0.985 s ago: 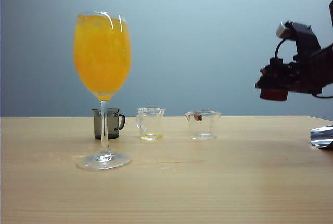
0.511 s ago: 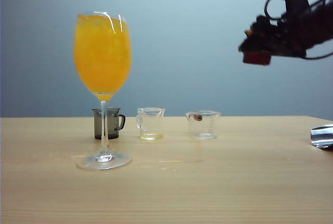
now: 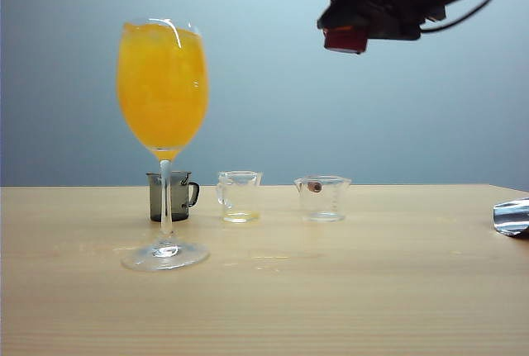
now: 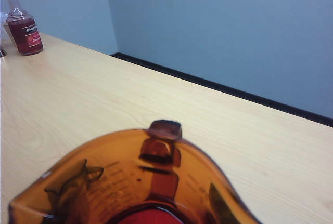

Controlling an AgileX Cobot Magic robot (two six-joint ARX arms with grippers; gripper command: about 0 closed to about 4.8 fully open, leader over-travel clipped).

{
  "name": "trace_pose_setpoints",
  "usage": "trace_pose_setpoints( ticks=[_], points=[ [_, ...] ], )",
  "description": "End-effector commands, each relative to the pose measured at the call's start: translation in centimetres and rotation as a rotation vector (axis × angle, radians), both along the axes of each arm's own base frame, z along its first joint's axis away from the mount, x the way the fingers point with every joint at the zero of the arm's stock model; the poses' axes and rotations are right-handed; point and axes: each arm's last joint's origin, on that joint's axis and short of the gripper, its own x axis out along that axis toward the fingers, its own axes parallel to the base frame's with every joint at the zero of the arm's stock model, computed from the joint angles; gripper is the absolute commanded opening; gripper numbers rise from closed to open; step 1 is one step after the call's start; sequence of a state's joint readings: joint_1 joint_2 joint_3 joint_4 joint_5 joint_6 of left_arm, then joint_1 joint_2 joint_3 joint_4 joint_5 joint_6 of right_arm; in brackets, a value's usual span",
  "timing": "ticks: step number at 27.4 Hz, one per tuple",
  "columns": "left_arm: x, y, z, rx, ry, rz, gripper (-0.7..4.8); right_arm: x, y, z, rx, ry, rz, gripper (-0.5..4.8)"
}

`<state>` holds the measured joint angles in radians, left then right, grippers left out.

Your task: Pick up the fourth measuring cup from the left, pour the grenadine inside into the goblet, and finally put the measuring cup back in its original place.

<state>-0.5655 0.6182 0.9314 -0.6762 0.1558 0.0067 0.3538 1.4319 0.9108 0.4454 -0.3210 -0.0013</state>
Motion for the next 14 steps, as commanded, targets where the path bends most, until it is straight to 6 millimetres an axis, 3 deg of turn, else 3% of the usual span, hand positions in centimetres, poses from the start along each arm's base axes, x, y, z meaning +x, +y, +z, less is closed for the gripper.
trace_pose_setpoints(
  ticks=[1,9,14],
  points=[
    [0.0,0.0,0.2,-0.011,-0.014,-0.005,-0.05,-0.2,0.9,1.4,-0.002,0.003,0.017,0.47],
    [0.0,0.0,0.4,-0.019,-0.028,-0.005,-0.05,-1.3,3.9,3.1,-0.027,0.04,0.081,0.47],
    [0.0,0.0,0.4,-0.02,-0.029,-0.005,-0.05,-2.1,5.4,2.9,-0.044,0.06,0.1,0.47]
  ],
)
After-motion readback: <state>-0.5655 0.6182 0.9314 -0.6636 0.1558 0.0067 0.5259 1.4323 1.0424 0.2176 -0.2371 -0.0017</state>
